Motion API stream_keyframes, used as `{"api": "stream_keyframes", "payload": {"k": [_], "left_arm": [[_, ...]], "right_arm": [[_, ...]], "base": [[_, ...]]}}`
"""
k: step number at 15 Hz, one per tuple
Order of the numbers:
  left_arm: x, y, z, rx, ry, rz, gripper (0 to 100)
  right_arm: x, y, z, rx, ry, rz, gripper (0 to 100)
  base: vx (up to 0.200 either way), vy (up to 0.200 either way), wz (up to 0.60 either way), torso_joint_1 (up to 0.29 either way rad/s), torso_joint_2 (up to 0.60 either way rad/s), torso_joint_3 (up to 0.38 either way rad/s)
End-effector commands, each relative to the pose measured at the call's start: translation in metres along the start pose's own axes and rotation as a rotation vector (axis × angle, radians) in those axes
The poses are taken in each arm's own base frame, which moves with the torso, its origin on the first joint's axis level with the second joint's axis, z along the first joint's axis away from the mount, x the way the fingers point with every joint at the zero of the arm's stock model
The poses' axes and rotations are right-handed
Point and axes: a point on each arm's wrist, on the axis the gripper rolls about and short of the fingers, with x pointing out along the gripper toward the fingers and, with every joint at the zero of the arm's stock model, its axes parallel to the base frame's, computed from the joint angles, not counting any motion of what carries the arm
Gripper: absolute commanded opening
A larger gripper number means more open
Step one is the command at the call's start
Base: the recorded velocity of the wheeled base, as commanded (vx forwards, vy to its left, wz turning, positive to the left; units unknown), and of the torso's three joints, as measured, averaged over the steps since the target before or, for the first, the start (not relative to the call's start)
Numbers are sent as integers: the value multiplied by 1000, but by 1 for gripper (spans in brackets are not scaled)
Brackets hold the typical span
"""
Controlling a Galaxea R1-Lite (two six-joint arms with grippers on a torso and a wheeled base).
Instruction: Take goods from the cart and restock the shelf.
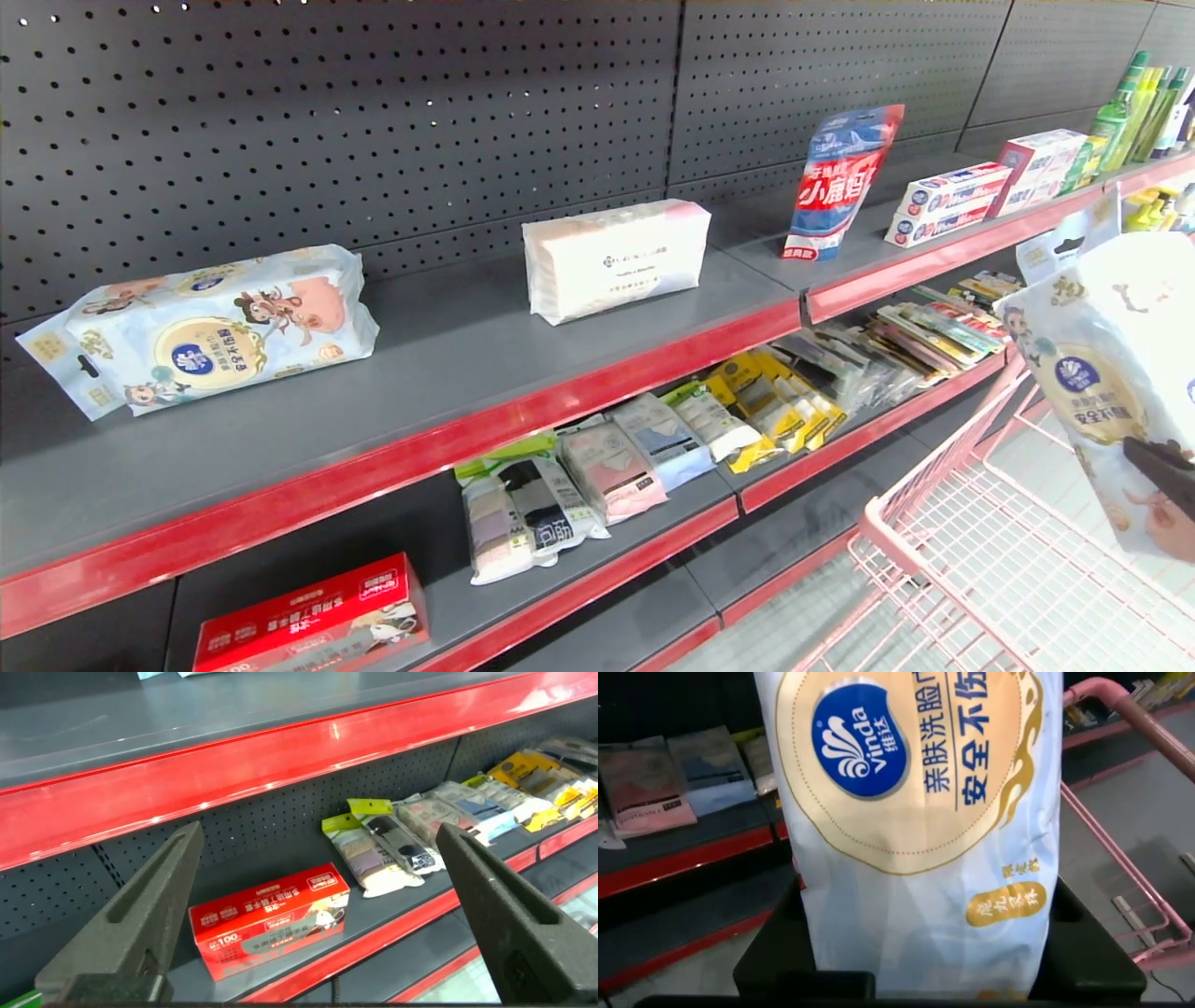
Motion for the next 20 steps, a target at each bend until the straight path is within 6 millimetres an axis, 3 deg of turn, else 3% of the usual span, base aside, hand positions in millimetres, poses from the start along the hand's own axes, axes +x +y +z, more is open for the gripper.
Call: {"api": "stream_keyframes", "payload": {"k": [1, 8, 20], "left_arm": [[0, 0, 0, 0, 1, 1, 100], [0, 0, 0, 0, 1, 1, 100], [0, 0, 0, 0, 1, 0, 100]], "right_arm": [[-14, -2, 0, 1, -56, -14, 0], [-18, -1, -3, -24, -65, 1, 0], [-18, -1, -3, -44, -68, 4, 0]], "base": [[0, 0, 0, 0, 0, 0], [0, 0, 0, 8, -10, -8], [0, 0, 0, 205, -440, -238]]}}
